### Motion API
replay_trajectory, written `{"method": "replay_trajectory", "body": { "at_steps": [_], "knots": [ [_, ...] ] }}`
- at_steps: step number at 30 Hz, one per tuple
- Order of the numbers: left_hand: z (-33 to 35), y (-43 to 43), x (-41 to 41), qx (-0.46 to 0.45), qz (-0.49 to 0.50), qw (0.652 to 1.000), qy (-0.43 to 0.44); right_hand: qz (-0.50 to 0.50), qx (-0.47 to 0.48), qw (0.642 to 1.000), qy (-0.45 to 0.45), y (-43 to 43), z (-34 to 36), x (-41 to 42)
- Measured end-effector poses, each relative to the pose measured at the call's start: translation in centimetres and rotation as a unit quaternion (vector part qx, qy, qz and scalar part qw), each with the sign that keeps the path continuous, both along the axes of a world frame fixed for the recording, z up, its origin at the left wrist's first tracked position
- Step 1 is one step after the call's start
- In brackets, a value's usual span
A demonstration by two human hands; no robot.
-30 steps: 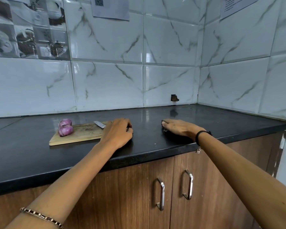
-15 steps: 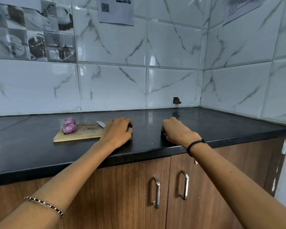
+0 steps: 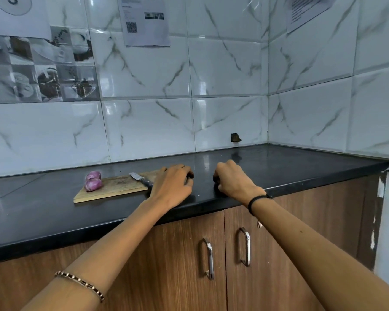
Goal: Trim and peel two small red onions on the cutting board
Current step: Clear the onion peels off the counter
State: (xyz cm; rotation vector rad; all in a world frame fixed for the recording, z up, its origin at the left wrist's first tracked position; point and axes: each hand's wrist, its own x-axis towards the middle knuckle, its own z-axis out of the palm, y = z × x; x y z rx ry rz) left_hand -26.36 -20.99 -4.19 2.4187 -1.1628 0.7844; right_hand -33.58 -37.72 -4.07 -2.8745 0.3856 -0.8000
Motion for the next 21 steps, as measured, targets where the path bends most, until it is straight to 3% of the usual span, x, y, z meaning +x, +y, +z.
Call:
{"method": "replay_trajectory", "body": {
  "at_steps": [4, 8, 11, 16, 19, 21],
  "knots": [
    [-0.4, -2.1, -1.6, -0.039, -0.053, 0.996, 0.065, -0.018, 0.259, 0.962, -0.081, -3.7, -0.1, -0.7],
    [-1.2, -5.2, -3.6, -0.106, -0.118, 0.976, 0.150, -0.019, 0.450, 0.878, -0.161, -7.4, -1.6, -3.2],
    [-1.8, -8.2, -6.0, -0.134, -0.165, 0.962, 0.172, 0.041, 0.556, 0.798, -0.229, -9.0, -2.2, -6.2],
    [-4.0, -14.6, -11.9, -0.170, -0.246, 0.942, 0.153, 0.093, 0.671, 0.674, -0.296, -11.1, -3.9, -12.6],
    [-7.5, -18.9, -15.5, -0.172, -0.277, 0.927, 0.187, 0.043, 0.690, 0.651, -0.315, -13.8, -7.7, -16.1],
    [-10.3, -21.0, -17.2, -0.152, -0.282, 0.923, 0.215, -0.005, 0.688, 0.655, -0.312, -15.6, -10.9, -18.1]
  ]
}}
